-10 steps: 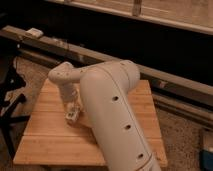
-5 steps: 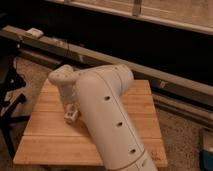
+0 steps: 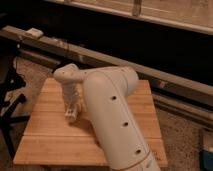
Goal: Place the bottle in the ceramic bowl
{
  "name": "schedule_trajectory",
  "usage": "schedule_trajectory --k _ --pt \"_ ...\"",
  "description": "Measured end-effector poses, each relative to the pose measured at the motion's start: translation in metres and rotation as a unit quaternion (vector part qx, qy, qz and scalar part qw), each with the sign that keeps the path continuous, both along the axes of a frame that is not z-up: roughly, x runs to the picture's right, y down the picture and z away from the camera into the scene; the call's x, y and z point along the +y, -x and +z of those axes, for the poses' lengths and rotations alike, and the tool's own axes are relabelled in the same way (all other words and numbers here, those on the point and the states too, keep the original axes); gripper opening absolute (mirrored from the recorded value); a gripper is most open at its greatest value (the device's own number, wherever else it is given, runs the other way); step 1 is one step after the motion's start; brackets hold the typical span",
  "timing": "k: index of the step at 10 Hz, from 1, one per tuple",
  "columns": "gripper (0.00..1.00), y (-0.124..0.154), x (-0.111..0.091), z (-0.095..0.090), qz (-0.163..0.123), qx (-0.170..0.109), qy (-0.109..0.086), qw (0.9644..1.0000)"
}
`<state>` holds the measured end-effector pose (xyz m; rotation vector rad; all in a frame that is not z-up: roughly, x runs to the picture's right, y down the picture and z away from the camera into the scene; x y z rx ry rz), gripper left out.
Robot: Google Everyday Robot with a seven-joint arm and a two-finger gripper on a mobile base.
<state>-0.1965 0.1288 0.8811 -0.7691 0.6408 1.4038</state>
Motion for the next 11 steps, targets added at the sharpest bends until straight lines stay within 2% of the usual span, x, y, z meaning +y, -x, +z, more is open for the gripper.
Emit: schedule_trajectory --k 1,2,4,5,7,11 --pt "0.04 0.001 -0.009 -0.013 0.004 -0.012 -0.007 0.9999" --pt "0.00 0.001 -0.018 -0.027 0.003 -0.022 -0.014 0.9996" --pt "0.00 -0.009 -0.030 -0.052 0.002 -0.038 -0.022 0.9991" --pt "0.00 -0.026 -0.032 -0.068 0.000 -0.042 -0.027 0.9987" --pt "0.00 -0.056 -0.031 -0.086 0.001 -0.042 -0.035 0.9985" --pt "0.00 -0.135 -0.022 -0.110 0.011 -0.025 -0.048 0.9985"
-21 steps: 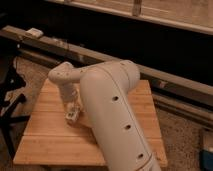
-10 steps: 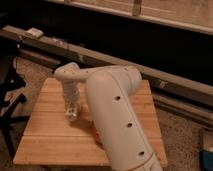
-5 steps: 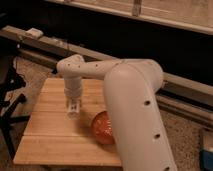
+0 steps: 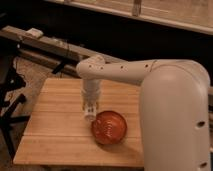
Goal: Place the bottle in the ceramic bowl
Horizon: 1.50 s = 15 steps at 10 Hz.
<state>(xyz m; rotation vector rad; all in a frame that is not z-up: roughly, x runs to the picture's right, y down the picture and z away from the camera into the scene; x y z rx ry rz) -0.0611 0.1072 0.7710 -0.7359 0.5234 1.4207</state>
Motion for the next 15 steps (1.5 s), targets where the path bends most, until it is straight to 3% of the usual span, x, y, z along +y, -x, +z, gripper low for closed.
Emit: schedule_trajectory --k 3,4,8,9,15 --pt "0.22 -0.046 0.010 -0.005 0.009 0.008 -0.002 0.9999" --pt "0.36 -0.056 0.013 -0.004 0.013 0.008 -0.001 0.9999" --pt "0.74 -0.057 0.020 0.007 0.013 -0.001 0.003 0.9999" --pt "0.79 -0.058 0.023 0.009 0.013 -0.002 0.005 0.9999" --pt "0.80 -0.087 0.041 -0.002 0.022 -0.002 0.026 0.9994"
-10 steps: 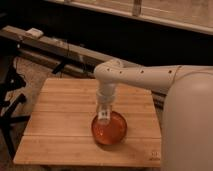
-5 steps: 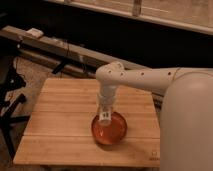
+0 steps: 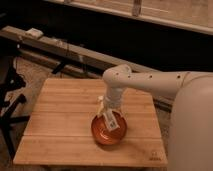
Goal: Place the bottle in the ceramic bowl
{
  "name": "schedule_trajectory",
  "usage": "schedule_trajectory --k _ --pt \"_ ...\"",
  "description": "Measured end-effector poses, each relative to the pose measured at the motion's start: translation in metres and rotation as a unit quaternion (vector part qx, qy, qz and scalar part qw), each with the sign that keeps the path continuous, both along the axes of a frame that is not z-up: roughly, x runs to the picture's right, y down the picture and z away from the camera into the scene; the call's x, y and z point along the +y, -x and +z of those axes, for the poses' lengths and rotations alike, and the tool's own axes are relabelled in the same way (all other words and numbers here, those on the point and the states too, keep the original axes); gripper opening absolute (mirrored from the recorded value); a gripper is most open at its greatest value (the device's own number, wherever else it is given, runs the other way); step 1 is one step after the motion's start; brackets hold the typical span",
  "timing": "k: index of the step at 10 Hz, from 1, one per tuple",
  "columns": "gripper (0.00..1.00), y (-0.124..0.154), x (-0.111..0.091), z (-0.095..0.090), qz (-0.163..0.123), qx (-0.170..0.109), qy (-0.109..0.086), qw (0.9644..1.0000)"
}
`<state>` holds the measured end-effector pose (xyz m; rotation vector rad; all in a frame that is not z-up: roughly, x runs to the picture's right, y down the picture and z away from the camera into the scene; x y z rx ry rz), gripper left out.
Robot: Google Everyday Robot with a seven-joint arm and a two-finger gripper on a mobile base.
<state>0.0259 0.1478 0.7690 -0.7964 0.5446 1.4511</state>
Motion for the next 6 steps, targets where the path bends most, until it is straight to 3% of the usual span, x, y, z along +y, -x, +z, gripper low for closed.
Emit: schedule_trajectory --k 6 --pt "0.80 0.0034 0.0000 0.0006 0.000 -0.003 -0.001 1.0000"
